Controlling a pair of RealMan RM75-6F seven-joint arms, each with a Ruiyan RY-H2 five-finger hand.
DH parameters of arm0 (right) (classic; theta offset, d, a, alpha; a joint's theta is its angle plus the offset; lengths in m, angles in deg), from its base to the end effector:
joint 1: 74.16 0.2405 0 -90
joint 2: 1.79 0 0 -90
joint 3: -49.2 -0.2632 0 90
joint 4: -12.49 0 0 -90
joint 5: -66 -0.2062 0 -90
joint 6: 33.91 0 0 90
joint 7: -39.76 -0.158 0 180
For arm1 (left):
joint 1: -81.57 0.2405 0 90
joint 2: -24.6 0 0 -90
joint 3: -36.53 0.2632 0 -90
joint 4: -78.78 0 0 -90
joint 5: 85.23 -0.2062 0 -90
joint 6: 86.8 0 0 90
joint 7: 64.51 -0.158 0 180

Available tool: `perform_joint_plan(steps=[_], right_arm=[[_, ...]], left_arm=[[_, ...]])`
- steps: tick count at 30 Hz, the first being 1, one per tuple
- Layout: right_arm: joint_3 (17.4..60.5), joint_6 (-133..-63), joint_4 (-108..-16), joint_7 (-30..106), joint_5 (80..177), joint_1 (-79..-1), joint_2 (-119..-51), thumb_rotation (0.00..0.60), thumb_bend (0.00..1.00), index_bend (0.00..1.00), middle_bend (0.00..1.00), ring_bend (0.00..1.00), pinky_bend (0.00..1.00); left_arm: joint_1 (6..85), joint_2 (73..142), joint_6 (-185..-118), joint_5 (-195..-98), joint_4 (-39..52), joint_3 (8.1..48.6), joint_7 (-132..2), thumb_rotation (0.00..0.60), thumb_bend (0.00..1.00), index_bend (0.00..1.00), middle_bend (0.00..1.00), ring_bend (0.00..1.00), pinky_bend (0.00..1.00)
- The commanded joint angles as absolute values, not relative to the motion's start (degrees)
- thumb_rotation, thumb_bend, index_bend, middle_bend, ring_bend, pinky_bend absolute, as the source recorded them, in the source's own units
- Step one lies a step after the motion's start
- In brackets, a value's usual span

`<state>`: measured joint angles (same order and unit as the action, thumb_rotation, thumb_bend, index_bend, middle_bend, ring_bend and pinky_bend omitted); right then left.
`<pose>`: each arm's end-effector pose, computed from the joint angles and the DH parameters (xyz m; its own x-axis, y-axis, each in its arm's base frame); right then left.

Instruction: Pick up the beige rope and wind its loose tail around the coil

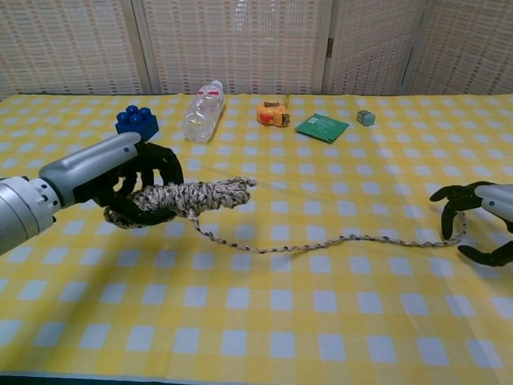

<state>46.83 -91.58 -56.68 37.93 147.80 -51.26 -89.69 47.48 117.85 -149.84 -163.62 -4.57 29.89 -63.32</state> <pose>-0.3069 -0.2849 -0.0045 0.4029 -0.3615 0.8408 -0.9144 -0.1987 0.3528 -0.1611 0.3125 -0.0323 0.1361 0.3100 0.9409 0.9311 -0.3645 -0.0146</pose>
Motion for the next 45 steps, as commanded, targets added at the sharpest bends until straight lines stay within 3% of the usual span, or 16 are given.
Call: perform_joint_plan(steps=[1, 12, 25, 34, 45], right_arm=[[46.7, -91.7, -56.2, 37.8, 147.8, -51.1, -90.1, 0.6, 0.45, 0.49, 0.16, 0.12, 0.02], [46.6, -90.8, -54.4, 38.1, 146.8, -50.3, -91.4, 0.6, 0.45, 0.56, 0.21, 0.14, 0.02], [46.7, -90.1, -53.4, 38.6, 146.1, -49.7, -92.6, 0.6, 0.45, 0.56, 0.21, 0.15, 0.02], [46.4, -90.8, -52.6, 38.8, 145.8, -49.6, -93.3, 0.6, 0.45, 0.63, 0.26, 0.18, 0.03], [44.4, -94.1, -55.3, 35.0, 146.0, -49.8, -92.3, 0.6, 0.48, 0.66, 0.3, 0.23, 0.05]], left_arm=[[47.5, 117.8, -149.8, -163.5, -4.5, 29.8, -63.1, 0.6, 0.6, 0.76, 0.74, 0.7, 0.8], [47.5, 117.7, -149.5, -163.7, -4.0, 29.7, -62.8, 0.6, 0.6, 0.76, 0.73, 0.7, 0.8], [47.9, 117.5, -149.4, -163.7, -3.6, 29.7, -62.3, 0.6, 0.6, 0.76, 0.73, 0.7, 0.8], [47.9, 117.1, -149.6, -163.8, -3.9, 29.3, -61.3, 0.6, 0.6, 0.76, 0.74, 0.7, 0.8], [47.4, 113.1, -148.5, -164.1, -10.2, 27.0, -52.6, 0.6, 0.6, 0.75, 0.74, 0.71, 0.8]])
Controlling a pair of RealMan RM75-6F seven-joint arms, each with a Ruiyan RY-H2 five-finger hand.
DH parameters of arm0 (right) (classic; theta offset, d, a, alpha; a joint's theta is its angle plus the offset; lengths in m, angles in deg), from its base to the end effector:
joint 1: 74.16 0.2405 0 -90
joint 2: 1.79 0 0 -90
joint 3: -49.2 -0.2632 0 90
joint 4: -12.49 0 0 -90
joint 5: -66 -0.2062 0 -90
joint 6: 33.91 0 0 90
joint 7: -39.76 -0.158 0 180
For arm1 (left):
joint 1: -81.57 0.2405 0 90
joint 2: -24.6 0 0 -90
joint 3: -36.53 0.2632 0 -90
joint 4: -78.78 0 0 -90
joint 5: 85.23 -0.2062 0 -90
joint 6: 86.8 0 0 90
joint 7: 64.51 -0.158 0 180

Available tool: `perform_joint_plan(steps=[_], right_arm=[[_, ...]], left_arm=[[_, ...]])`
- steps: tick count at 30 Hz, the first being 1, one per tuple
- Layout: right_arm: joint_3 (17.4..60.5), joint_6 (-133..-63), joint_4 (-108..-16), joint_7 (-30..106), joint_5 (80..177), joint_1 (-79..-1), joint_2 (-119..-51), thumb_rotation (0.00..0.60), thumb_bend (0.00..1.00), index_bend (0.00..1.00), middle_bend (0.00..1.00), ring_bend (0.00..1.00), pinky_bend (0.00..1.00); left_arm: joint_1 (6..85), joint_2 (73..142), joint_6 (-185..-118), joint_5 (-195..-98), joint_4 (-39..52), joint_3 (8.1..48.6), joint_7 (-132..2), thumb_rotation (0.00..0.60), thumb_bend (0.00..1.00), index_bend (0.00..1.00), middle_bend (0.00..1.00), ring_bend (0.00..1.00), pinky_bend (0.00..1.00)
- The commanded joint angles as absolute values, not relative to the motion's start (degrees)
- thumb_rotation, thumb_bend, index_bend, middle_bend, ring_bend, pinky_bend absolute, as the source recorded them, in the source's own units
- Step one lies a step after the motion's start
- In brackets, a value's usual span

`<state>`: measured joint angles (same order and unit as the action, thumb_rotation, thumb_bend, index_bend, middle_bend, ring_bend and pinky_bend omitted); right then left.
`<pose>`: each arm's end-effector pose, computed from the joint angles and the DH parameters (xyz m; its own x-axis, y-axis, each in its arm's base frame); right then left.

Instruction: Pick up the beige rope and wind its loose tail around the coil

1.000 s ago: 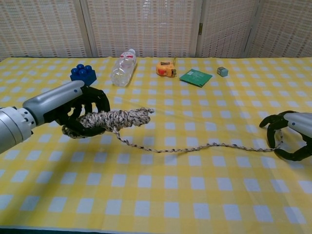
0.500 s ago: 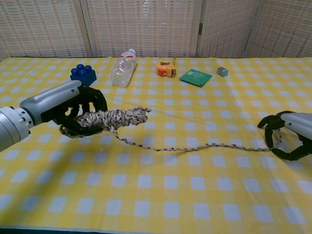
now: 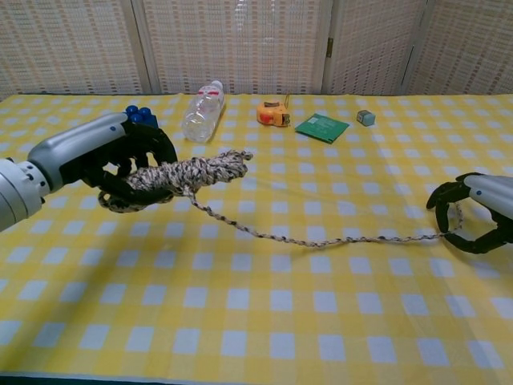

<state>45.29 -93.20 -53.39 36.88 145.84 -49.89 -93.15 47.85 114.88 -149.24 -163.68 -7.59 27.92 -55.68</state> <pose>-0.2995 -0.3002 -0.0113 0.3636 -0.3129 0.8774 -0.9302 -0.1720 0.3242 -0.1575 0.3181 -0.0143 -0.0035 0.3381 0.9411 0.9391 -0.3224 0.1193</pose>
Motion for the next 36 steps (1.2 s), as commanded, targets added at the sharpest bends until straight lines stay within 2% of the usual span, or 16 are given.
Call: perform_joint_plan(steps=[1, 7, 14, 20, 29, 36], right_arm=[[44.0, -94.2, -56.4, 34.3, 146.1, -49.6, -91.8, 0.6, 0.48, 0.66, 0.3, 0.23, 0.06], [40.1, -95.3, -62.9, 35.3, 146.3, -46.8, -89.5, 0.6, 0.5, 0.67, 0.35, 0.24, 0.12], [33.4, -93.7, -68.8, 39.5, 141.7, -41.5, -90.6, 0.6, 0.5, 0.67, 0.47, 0.36, 0.26], [28.9, -92.8, -72.7, 42.2, 137.4, -37.5, -92.3, 0.6, 0.5, 0.67, 0.53, 0.43, 0.31], [25.5, -94.6, -81.3, 44.2, 134.3, -34.8, -92.4, 0.6, 0.5, 0.68, 0.54, 0.46, 0.32], [25.6, -98.0, -88.0, 44.4, 134.9, -35.6, -90.4, 0.6, 0.51, 0.68, 0.54, 0.48, 0.36]], left_arm=[[47.3, 112.7, -148.3, -164.3, -11.1, 26.8, -51.7, 0.6, 0.6, 0.75, 0.74, 0.71, 0.8], [45.6, 111.4, -146.9, -165.4, -15.4, 25.9, -50.3, 0.6, 0.6, 0.75, 0.73, 0.71, 0.8], [42.8, 111.4, -145.1, -166.1, -20.0, 24.8, -52.6, 0.6, 0.6, 0.75, 0.74, 0.71, 0.8], [39.7, 113.1, -142.9, -163.3, -21.4, 23.5, -60.0, 0.6, 0.6, 0.75, 0.74, 0.71, 0.8], [34.4, 118.1, -140.2, -149.1, -21.5, 22.0, -77.6, 0.6, 0.6, 0.73, 0.73, 0.7, 0.8], [30.4, 123.9, -145.2, -133.0, -20.0, 19.1, -90.4, 0.6, 0.6, 0.73, 0.73, 0.71, 0.8]])
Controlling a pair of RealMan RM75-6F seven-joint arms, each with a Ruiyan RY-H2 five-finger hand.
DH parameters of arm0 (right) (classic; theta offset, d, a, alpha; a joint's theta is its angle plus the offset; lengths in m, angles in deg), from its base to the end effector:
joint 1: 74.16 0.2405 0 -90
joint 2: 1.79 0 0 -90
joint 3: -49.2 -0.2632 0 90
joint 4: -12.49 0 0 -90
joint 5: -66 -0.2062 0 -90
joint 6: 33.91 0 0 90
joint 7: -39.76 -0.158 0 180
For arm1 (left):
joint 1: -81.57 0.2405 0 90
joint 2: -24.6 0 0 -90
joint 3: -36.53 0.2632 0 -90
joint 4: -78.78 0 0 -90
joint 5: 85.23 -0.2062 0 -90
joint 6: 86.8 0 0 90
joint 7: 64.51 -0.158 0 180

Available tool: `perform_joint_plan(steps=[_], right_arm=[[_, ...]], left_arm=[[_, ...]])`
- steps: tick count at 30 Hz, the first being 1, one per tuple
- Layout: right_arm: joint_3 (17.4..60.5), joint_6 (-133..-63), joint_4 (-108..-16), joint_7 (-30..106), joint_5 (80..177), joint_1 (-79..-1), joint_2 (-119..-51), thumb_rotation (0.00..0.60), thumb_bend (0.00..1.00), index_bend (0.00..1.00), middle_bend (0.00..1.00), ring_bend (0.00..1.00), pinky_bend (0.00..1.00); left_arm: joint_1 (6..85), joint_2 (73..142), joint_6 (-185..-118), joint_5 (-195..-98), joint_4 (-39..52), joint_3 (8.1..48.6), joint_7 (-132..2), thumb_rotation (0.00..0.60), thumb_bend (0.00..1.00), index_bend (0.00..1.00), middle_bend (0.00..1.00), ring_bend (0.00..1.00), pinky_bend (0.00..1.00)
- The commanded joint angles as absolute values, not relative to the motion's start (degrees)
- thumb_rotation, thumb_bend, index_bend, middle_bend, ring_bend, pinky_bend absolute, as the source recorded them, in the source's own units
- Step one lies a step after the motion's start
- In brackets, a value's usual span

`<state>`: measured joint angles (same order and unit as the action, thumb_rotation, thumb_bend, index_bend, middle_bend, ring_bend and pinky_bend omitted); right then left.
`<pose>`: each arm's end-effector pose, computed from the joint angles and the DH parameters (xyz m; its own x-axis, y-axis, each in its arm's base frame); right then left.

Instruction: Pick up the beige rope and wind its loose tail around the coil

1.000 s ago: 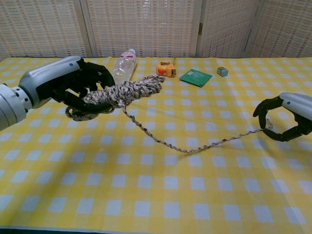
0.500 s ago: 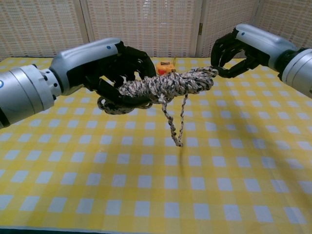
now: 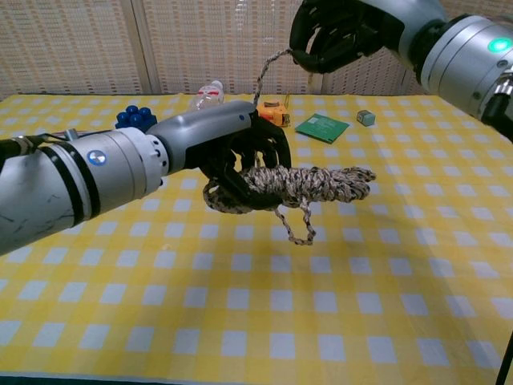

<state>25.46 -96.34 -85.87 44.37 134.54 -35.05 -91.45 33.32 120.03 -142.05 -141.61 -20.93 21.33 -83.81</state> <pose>-0.0657 -0.3544 0.0348 -0.1210 -0.1931 0.9737 -0.9052 -0.3810 -0.1880 -0.0343 0.3148 -0.0503 0.1473 0.4499 0.8808 0.8994 -0.4315 0.0699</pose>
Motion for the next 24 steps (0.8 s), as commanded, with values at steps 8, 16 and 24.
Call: perform_joint_plan(steps=[8, 16, 24], right_arm=[[26.3, -101.9, -93.3, 41.9, 137.4, -38.0, -87.4, 0.6, 0.51, 0.68, 0.54, 0.48, 0.37], [26.8, -104.8, -96.4, 40.0, 139.2, -39.4, -86.2, 0.6, 0.52, 0.68, 0.55, 0.48, 0.37], [31.4, -104.6, -98.3, 38.3, 143.8, -40.4, -85.4, 0.6, 0.52, 0.68, 0.55, 0.48, 0.37]], left_arm=[[29.6, 126.6, -150.8, -124.9, -17.7, 16.2, -92.6, 0.6, 0.6, 0.73, 0.74, 0.72, 0.8], [31.5, 126.7, -153.8, -123.5, -17.0, 14.3, -89.0, 0.6, 0.6, 0.73, 0.75, 0.73, 0.81], [32.1, 127.6, -156.8, -118.1, -15.8, 9.5, -87.0, 0.6, 0.6, 0.73, 0.76, 0.75, 0.83]])
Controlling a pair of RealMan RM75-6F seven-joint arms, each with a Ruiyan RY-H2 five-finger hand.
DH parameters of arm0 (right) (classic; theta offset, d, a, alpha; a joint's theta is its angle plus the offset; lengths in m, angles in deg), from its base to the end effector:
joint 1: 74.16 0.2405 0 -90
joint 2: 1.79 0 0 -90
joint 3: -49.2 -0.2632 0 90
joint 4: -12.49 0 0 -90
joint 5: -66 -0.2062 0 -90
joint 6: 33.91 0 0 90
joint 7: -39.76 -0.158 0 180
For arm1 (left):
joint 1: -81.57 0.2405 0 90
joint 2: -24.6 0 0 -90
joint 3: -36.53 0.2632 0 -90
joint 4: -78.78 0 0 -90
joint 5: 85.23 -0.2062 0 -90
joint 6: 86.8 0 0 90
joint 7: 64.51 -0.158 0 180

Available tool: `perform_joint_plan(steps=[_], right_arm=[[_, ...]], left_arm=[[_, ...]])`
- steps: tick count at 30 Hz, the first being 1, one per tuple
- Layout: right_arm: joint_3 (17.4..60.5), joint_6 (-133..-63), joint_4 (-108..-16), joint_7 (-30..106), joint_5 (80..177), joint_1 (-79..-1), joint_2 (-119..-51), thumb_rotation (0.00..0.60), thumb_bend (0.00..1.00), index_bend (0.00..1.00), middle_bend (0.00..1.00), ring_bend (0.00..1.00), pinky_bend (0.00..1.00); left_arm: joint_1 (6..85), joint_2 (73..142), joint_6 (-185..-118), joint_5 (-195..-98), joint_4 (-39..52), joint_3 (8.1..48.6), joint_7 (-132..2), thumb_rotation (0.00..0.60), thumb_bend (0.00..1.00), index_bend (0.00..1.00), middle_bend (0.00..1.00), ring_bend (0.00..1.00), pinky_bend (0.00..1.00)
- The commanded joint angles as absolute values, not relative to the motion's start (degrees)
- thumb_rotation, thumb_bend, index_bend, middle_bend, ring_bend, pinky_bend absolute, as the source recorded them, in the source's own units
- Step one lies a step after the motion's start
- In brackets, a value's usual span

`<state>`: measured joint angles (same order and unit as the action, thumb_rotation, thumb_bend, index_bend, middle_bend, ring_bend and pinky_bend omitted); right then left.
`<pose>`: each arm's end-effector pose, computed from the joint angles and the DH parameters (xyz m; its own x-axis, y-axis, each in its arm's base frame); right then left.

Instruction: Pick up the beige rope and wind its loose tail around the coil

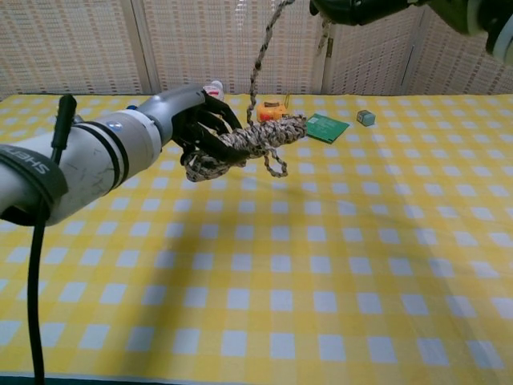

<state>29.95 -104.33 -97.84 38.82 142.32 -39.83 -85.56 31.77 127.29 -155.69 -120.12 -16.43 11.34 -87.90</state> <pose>-0.0621 -0.3097 0.0707 -0.2473 -0.1972 0.9486 -0.8427 -0.4394 -0.3111 -0.0495 0.3568 -0.0445 -0.1367 0.3237 0.9362 0.9880 -0.0236 0.1524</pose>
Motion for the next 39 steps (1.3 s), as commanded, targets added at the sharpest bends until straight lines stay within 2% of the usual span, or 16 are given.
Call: perform_joint_plan(steps=[1, 8, 13, 16, 21, 28, 39], right_arm=[[31.9, -104.8, -98.4, 38.1, 144.3, -40.7, -85.3, 0.6, 0.52, 0.68, 0.55, 0.48, 0.37], [37.1, -105.7, -96.8, 35.3, 148.3, -43.2, -84.4, 0.6, 0.52, 0.69, 0.55, 0.49, 0.37], [40.5, -105.6, -93.7, 32.8, 149.3, -45.1, -83.6, 0.6, 0.53, 0.69, 0.56, 0.49, 0.37], [41.6, -104.4, -90.9, 31.7, 148.1, -45.6, -83.8, 0.6, 0.53, 0.69, 0.56, 0.49, 0.37], [40.8, -101.6, -86.4, 30.5, 144.8, -44.9, -85.5, 0.6, 0.53, 0.69, 0.56, 0.49, 0.37], [38.0, -97.4, -82.7, 29.1, 139.3, -43.1, -87.9, 0.6, 0.53, 0.69, 0.56, 0.49, 0.37], [30.5, -91.4, -81.0, 27.3, 129.1, -38.6, -90.2, 0.6, 0.54, 0.69, 0.56, 0.49, 0.37]], left_arm=[[32.2, 127.6, -156.8, -117.2, -15.8, 8.7, -86.5, 0.6, 0.6, 0.73, 0.76, 0.75, 0.84], [34.2, 125.3, -153.7, -110.2, -16.5, 1.2, -79.2, 0.6, 0.6, 0.73, 0.76, 0.75, 0.84], [35.8, 122.7, -151.8, -108.4, -17.0, -1.8, -74.9, 0.6, 0.61, 0.73, 0.76, 0.75, 0.84], [37.3, 120.7, -149.4, -107.0, -18.3, -3.9, -71.2, 0.6, 0.61, 0.73, 0.76, 0.75, 0.84], [40.3, 116.2, -143.6, -105.4, -22.6, -6.8, -65.0, 0.6, 0.62, 0.73, 0.76, 0.75, 0.84], [44.2, 112.4, -138.5, -112.3, -28.5, -6.1, -57.7, 0.6, 0.62, 0.73, 0.76, 0.75, 0.84], [47.6, 108.9, -127.8, -129.3, -33.2, -1.5, -47.6, 0.6, 0.62, 0.73, 0.76, 0.74, 0.84]])
